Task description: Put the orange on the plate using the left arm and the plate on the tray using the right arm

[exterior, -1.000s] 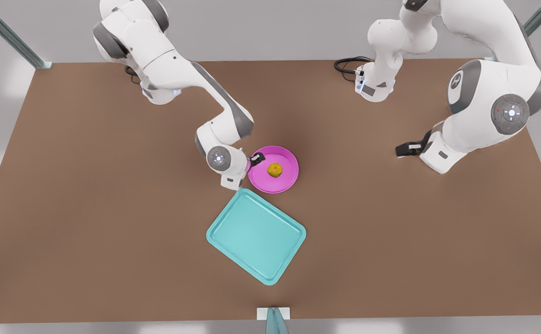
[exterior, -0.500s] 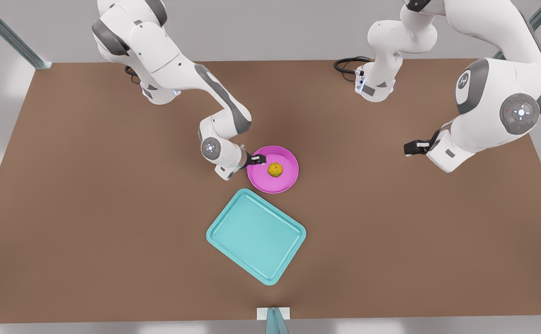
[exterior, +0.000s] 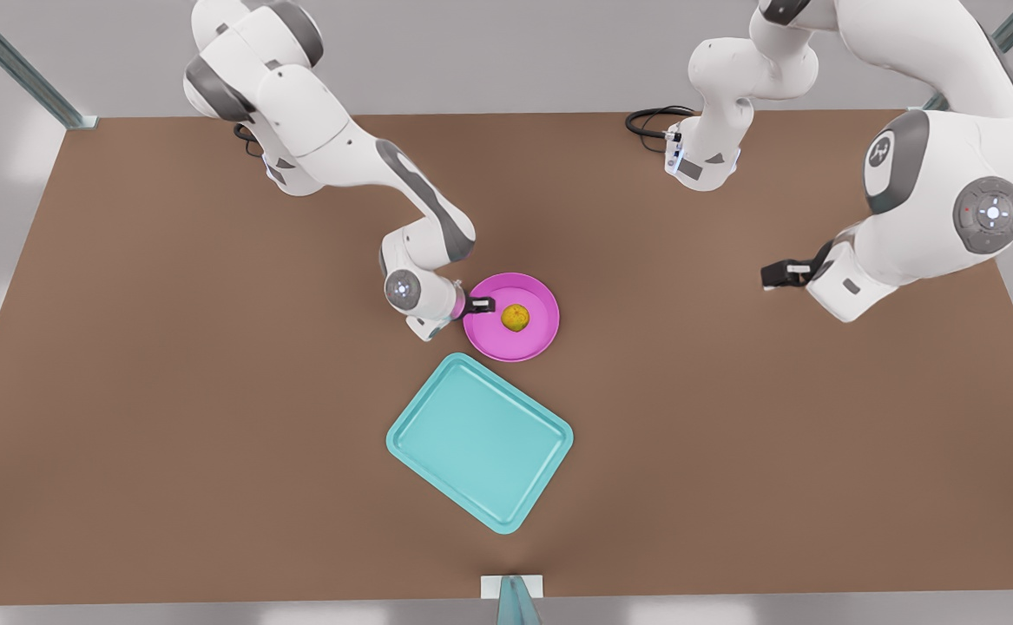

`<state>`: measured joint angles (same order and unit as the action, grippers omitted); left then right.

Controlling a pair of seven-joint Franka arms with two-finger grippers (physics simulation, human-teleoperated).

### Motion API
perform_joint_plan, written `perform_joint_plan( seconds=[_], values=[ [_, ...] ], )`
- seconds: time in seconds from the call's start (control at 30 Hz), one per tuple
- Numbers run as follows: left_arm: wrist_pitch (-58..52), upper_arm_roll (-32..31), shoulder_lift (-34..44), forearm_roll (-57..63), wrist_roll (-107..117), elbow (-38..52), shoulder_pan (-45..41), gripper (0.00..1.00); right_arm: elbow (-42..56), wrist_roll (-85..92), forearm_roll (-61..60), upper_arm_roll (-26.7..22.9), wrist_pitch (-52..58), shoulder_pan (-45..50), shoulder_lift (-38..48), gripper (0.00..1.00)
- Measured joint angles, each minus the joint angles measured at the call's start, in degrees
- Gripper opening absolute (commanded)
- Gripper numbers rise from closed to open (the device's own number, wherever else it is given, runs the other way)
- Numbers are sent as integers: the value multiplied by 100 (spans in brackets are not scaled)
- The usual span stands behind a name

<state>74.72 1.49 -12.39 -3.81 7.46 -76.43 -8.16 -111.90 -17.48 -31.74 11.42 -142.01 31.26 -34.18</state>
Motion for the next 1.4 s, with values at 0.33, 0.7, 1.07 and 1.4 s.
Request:
perform_joint_plan(
  seconds=[0.33,0.7,1.07,1.4],
  values=[
    [13,-68,-61,-11,-67,3,-60,100,103,69,-53,1,-12,11,-103,21],
    [97,-88,-121,-15,-93,2,-80,100,390,108,-48,1,-4,3,-49,21],
    [135,-114,-121,-9,-78,2,-99,100,1392,96,-59,-409,148,-66,-49,21],
    [141,-114,-121,-9,-69,2,-107,100,2157,96,-123,-527,516,-995,-509,21]
  ],
)
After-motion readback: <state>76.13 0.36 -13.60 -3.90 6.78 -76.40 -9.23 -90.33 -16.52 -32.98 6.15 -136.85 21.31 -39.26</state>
